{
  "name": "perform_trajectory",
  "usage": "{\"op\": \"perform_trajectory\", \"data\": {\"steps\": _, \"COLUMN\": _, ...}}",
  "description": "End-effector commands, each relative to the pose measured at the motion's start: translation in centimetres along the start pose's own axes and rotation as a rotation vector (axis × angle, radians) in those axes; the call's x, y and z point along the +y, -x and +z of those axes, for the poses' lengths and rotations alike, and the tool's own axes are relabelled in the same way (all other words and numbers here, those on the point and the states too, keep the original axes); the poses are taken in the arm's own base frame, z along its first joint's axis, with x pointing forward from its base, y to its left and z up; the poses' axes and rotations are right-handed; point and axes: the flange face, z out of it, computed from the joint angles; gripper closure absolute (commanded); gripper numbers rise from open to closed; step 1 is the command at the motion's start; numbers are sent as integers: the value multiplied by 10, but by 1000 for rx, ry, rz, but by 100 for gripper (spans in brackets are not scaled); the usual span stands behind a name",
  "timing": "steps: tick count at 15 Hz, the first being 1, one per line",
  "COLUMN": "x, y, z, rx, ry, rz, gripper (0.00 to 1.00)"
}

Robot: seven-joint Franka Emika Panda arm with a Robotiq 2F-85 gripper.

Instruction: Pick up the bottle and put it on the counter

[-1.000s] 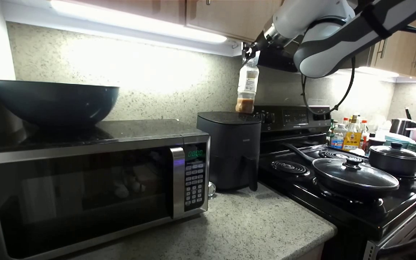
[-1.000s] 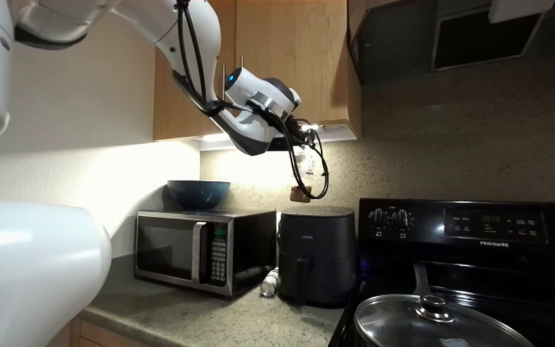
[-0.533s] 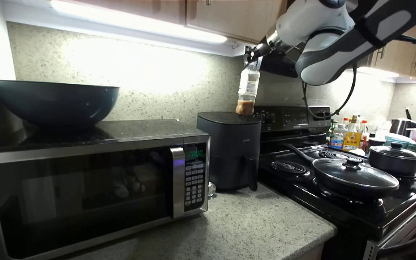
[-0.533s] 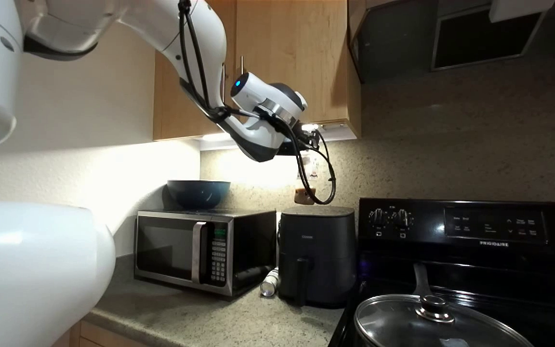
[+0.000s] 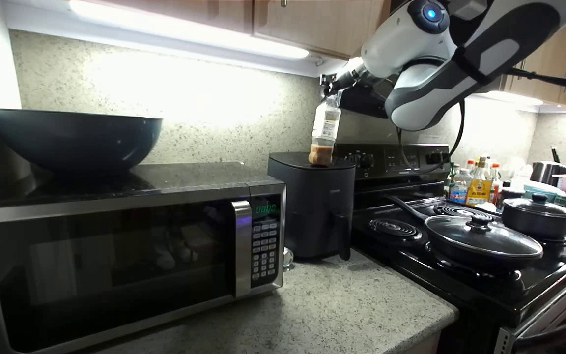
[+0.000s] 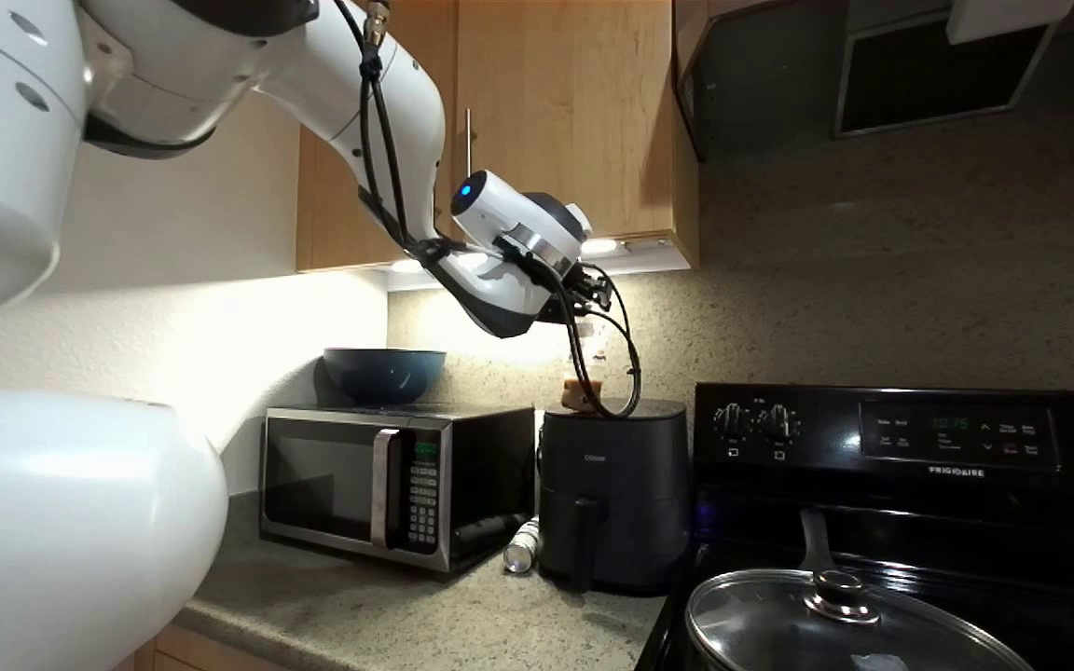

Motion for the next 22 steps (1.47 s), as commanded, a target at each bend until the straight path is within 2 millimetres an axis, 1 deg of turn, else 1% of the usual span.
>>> {"op": "perform_trajectory", "data": {"steps": 1, "x": -2, "y": 1, "z": 15, "rx": 16, "ry": -12, "rz": -5, "gripper": 88}}
{"op": "perform_trajectory", "data": {"steps": 3, "x": -4, "y": 0, "z": 19, "rx": 12, "ry": -8, "rz": -10, "gripper": 88}}
{"op": "perform_trajectory", "data": {"steps": 4, "x": -5, "y": -2, "z": 21, "rx": 10, "ry": -2, "rz": -14, "gripper": 38}}
{"op": "perform_trajectory", "data": {"steps": 5, "x": -6, "y": -2, "z": 22, "rx": 9, "ry": 0, "rz": -17, "gripper": 38}}
{"op": "perform_trajectory", "data": {"steps": 7, "x": -10, "y": -3, "z": 23, "rx": 7, "ry": -11, "rz": -24, "gripper": 26}}
{"op": "perform_trajectory", "data": {"steps": 10, "x": -19, "y": -4, "z": 20, "rx": 8, "ry": -30, "rz": -36, "gripper": 6}}
{"op": "perform_trajectory", "data": {"steps": 12, "x": -27, "y": -6, "z": 15, "rx": 6, "ry": -48, "rz": -38, "gripper": 0}}
{"op": "perform_trajectory", "data": {"steps": 14, "x": -35, "y": -7, "z": 11, "rx": 5, "ry": -59, "rz": -47, "gripper": 0}}
{"op": "perform_trajectory", "data": {"steps": 15, "x": -31, "y": -2, "z": 17, "rx": 8, "ry": -57, "rz": -18, "gripper": 0}}
{"op": "perform_trajectory", "data": {"steps": 17, "x": -36, "y": -2, "z": 16, "rx": 9, "ry": -64, "rz": -21, "gripper": 0}}
{"op": "perform_trajectory", "data": {"steps": 22, "x": -36, "y": -1, "z": 15, "rx": 2, "ry": -55, "rz": -24, "gripper": 0}}
